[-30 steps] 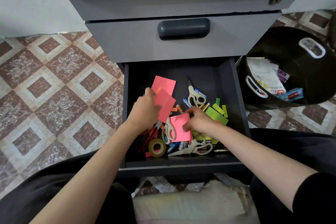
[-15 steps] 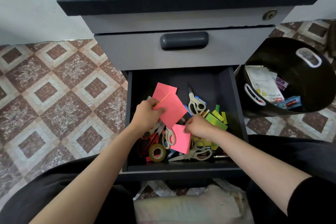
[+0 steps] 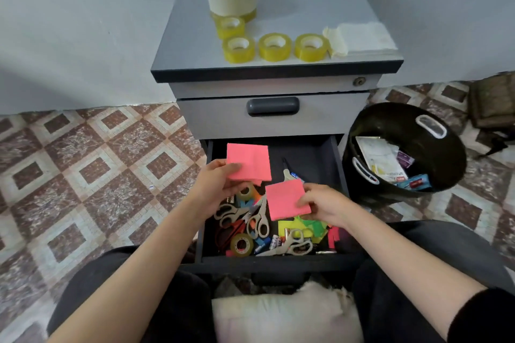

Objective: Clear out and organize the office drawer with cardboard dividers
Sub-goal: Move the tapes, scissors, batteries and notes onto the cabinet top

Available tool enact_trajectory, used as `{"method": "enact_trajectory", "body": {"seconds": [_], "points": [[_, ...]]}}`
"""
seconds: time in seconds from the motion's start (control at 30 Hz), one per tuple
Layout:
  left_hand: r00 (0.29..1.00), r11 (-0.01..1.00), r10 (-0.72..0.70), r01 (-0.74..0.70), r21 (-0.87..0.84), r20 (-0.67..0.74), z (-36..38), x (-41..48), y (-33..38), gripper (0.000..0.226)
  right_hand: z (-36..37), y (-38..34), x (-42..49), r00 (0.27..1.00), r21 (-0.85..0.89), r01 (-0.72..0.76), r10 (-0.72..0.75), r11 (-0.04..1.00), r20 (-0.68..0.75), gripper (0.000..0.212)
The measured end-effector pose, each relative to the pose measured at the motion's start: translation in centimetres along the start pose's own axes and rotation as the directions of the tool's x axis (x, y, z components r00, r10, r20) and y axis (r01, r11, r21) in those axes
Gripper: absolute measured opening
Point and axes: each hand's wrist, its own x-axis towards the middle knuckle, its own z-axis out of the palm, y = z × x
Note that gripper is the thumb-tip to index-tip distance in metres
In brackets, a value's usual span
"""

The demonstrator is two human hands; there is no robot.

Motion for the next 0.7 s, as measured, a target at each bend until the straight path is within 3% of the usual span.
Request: {"method": "enact_trajectory", "body": {"seconds": [0.13, 0.27, 0.43, 0.6, 0.7], "points": [[0.999, 1.0, 0.008, -0.007, -0.026, 0.041, 0.8, -2.3, 1.5, 0.011, -1.4, -0.5, -3.1, 0.988, 0.167, 0.053, -0.076, 0.985, 0.137, 0.06], [0.989, 0.998, 0.053, -0.055, 0.008, 0.134, 1.7, -5.0, 3.0, 0.017, -2.4, -1.6, -6.2, 0.967, 0.166, 0.141, -0.172, 0.976, 0.19, 0.044], [0.988, 0.996, 0.084, -0.085, -0.001, 0.133, 2.8, -7.3, 4.4, 0.006, -2.8, -3.0, -8.8, 0.959, 0.151, 0.259, -0.272, 0.954, 0.076, 0.007], [0.99, 0.994, 0.107, -0.105, -0.024, 0.095, 4.3, -8.3, 5.7, 0.008, -3.8, -4.1, -10.2, 0.957, 0.226, 0.289, -0.281, 0.93, -0.068, 0.007], [0.985, 0.991, 0.125, -0.118, -0.06, 0.12, 5.6, -8.7, 6.9, 0.016, -4.9, -5.2, -11.0, 0.955, 0.285, 0.296, -0.274, 0.912, -0.116, 0.018]]}}
